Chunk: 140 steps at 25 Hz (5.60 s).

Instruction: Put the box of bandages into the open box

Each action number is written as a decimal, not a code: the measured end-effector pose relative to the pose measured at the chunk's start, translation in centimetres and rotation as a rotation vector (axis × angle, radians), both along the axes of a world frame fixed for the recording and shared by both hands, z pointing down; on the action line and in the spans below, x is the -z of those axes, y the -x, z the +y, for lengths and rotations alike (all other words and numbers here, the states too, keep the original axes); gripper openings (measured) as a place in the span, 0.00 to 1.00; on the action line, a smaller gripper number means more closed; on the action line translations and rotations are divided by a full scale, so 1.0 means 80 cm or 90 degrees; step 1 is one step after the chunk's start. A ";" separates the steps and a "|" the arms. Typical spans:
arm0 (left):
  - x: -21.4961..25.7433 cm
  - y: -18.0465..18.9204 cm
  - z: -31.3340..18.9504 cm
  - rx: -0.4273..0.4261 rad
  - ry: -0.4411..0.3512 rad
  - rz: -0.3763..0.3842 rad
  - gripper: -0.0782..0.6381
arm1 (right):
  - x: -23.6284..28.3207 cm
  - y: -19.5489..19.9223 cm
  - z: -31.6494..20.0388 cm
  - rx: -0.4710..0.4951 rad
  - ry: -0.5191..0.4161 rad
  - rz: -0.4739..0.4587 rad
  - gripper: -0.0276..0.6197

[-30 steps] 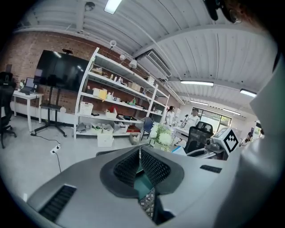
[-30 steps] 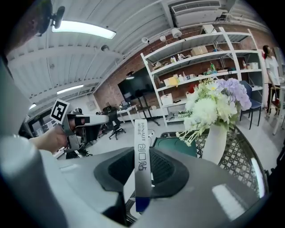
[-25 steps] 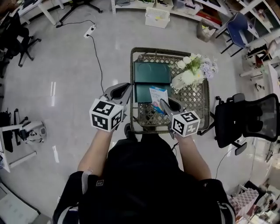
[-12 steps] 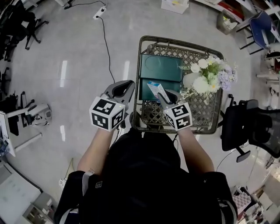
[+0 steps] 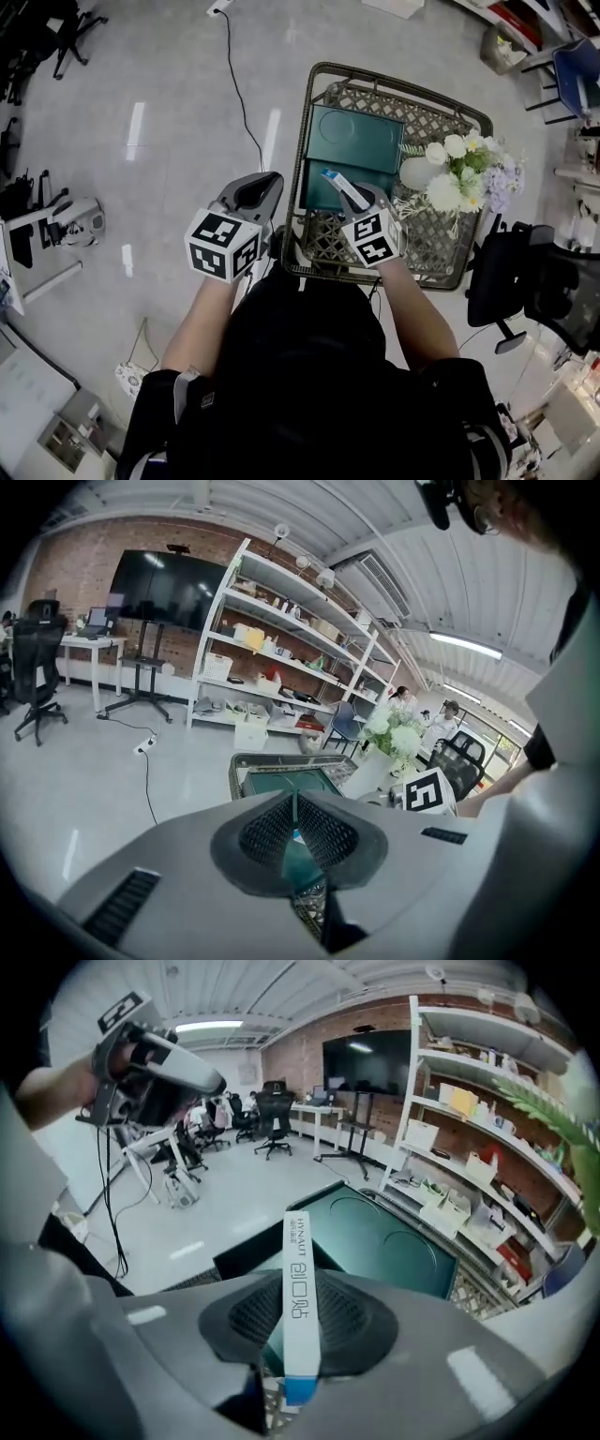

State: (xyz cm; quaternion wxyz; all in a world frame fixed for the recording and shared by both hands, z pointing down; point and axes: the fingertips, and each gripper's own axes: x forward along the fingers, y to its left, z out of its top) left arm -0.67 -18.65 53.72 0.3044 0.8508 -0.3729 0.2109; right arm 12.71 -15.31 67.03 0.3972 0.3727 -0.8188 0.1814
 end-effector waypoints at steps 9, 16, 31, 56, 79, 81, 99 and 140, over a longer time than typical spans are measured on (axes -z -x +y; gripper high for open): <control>-0.007 0.000 0.011 0.006 0.010 0.019 0.14 | -0.029 0.013 0.042 0.040 0.030 0.029 0.27; -0.010 0.007 0.030 0.008 0.018 0.027 0.14 | -0.043 0.014 0.071 0.055 0.077 0.020 0.28; -0.011 0.042 0.074 0.003 0.026 0.029 0.14 | -0.064 -0.002 0.060 0.131 0.100 0.114 0.18; 0.000 0.034 0.044 0.020 0.019 0.051 0.14 | -0.040 0.005 0.020 0.126 0.093 0.113 0.10; 0.090 0.006 0.091 -0.118 -0.101 0.090 0.14 | 0.148 -0.031 0.112 -0.157 -0.070 -0.002 0.10; 0.102 -0.002 0.090 -0.125 -0.118 0.086 0.14 | 0.174 -0.037 0.111 -0.165 -0.096 -0.019 0.10; 0.248 -0.068 0.116 -0.126 -0.298 0.047 0.14 | 0.374 -0.147 0.212 -0.239 -0.306 -0.201 0.09; 0.262 0.028 0.101 -0.118 -0.369 0.045 0.12 | 0.465 -0.082 0.213 -0.349 -0.524 -0.300 0.05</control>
